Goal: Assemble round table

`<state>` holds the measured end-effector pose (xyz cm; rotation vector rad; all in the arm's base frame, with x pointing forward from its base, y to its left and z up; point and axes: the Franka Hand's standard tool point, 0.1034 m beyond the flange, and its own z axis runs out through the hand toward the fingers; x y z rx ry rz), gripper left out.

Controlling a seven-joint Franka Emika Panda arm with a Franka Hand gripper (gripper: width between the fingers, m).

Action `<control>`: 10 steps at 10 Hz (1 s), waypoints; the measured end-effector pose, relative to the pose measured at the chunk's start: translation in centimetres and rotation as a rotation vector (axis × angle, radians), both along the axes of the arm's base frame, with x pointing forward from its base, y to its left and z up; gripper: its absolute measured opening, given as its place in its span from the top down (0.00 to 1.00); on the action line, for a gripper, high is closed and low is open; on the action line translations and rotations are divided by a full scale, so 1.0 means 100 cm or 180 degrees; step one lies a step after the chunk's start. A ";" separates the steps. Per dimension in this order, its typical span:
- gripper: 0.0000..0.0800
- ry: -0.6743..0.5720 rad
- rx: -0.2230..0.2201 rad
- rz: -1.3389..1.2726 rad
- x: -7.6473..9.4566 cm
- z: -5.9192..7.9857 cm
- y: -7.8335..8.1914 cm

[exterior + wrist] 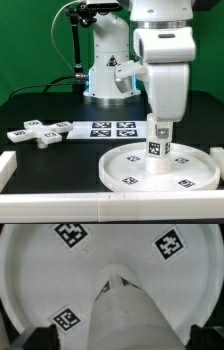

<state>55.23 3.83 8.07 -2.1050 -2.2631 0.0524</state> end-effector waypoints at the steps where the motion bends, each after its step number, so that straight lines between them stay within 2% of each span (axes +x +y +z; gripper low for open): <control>1: 0.19 0.0002 -0.0017 0.0253 0.000 -0.001 -0.002; 4: 0.19 0.0006 -0.0032 0.0339 -0.001 -0.002 -0.004; 6: 0.50 0.0009 -0.0033 0.0327 -0.001 -0.002 -0.005; 10: 0.49 0.0010 -0.0042 0.0187 -0.001 -0.002 -0.005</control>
Offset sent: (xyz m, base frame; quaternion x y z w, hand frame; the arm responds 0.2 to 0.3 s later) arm 0.0012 0.0037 0.0016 -0.0075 -0.0006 0.0040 1.0000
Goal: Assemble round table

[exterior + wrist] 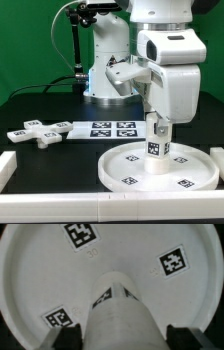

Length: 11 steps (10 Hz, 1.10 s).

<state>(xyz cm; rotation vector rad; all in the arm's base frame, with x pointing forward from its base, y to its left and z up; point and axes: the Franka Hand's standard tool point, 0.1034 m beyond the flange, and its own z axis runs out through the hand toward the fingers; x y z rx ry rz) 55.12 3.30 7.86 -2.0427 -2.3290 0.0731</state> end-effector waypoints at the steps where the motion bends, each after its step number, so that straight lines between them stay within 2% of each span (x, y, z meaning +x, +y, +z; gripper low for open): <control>1: 0.49 0.0000 -0.0003 -0.0046 0.000 0.000 0.000; 6: 0.49 -0.0007 -0.0104 -0.1756 -0.001 0.000 0.001; 11: 0.49 -0.0014 -0.0175 -0.2875 -0.001 0.000 0.002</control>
Offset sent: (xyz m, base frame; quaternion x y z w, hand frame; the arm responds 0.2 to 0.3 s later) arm -0.0040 0.0031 -0.0015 -0.0134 0.0260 0.2683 0.9629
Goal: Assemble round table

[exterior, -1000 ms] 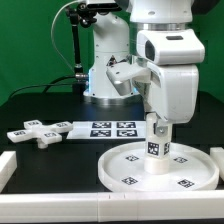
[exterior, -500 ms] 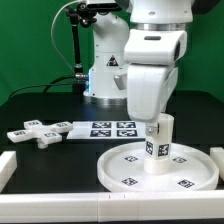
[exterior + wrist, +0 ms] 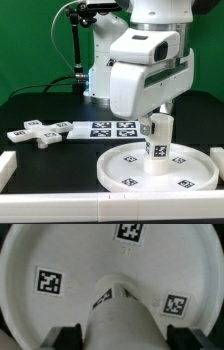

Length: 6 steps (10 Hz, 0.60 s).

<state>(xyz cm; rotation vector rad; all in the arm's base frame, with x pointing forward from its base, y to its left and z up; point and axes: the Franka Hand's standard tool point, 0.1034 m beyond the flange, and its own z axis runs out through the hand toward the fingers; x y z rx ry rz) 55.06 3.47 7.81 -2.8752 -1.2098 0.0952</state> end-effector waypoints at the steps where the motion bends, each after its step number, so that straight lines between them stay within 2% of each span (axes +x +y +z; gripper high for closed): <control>1: 0.49 -0.0001 -0.0015 -0.0226 0.000 0.000 0.000; 6: 0.49 0.0047 0.0007 -0.1923 -0.001 -0.001 0.004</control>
Offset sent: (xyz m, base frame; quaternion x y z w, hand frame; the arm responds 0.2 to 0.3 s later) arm -0.0094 -0.0043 -0.0043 0.0333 -0.0051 0.3511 0.9357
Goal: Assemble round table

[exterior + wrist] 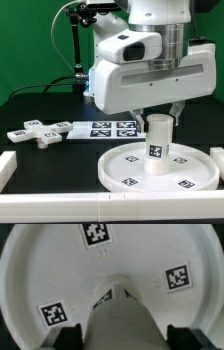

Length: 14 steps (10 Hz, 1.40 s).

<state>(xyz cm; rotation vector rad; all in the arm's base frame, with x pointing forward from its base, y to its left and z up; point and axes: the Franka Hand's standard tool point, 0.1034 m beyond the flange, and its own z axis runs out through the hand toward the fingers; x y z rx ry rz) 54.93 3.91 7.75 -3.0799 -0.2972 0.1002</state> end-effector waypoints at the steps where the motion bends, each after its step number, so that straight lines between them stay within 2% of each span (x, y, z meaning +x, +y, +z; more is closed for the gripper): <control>1: 0.49 -0.0004 -0.0033 -0.0314 0.000 0.000 0.001; 8: 0.49 -0.0005 -0.0029 -0.1485 0.001 -0.001 0.002; 10: 0.49 -0.0020 0.0030 -0.2344 -0.001 -0.001 0.003; 12: 0.49 -0.0019 0.0180 -0.3399 -0.001 -0.002 0.004; 14: 0.49 0.0074 0.0247 -0.3946 -0.002 -0.001 0.007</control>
Offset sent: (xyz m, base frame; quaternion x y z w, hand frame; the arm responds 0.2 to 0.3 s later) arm 0.0000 0.0000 0.0000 0.0000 0.0000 0.1296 0.9916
